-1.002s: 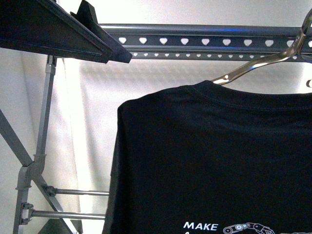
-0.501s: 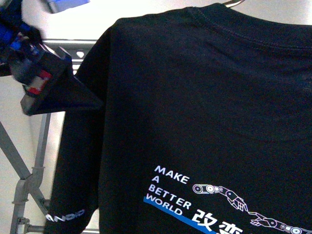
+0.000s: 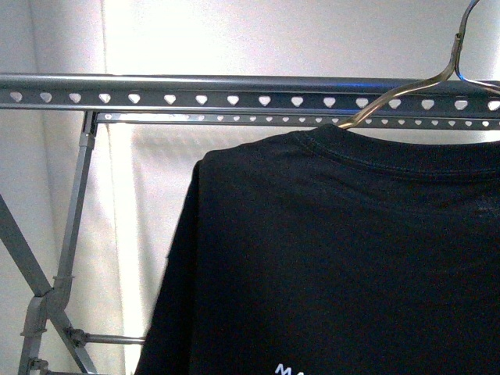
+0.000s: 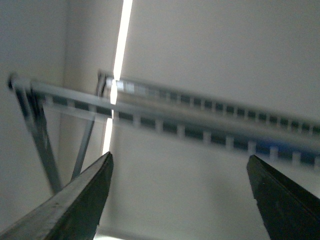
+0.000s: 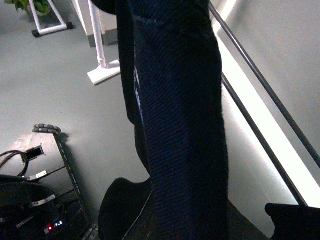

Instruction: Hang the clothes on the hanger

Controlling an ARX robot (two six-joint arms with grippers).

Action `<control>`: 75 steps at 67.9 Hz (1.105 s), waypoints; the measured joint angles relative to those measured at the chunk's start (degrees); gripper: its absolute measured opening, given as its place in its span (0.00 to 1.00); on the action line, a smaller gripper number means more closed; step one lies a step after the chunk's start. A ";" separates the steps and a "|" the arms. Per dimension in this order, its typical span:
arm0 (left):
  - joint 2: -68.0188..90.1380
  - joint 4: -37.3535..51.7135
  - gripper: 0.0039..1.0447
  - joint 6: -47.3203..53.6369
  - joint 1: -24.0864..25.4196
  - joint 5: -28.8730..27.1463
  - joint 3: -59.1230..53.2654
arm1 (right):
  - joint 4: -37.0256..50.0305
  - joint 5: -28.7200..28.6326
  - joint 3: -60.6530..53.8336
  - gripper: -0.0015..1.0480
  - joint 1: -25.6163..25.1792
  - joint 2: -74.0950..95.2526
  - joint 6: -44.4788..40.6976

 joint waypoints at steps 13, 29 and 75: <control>-6.97 -2.27 0.41 5.77 -2.49 1.44 -17.99 | 7.72 0.24 -1.33 0.08 0.94 -2.62 13.22; -15.26 3.69 0.03 6.78 -2.38 1.33 -31.17 | 13.53 3.78 -0.28 0.08 1.55 -2.40 31.85; -31.28 3.91 0.03 6.86 -2.38 1.36 -47.65 | 18.67 16.79 5.42 0.08 0.31 9.60 52.43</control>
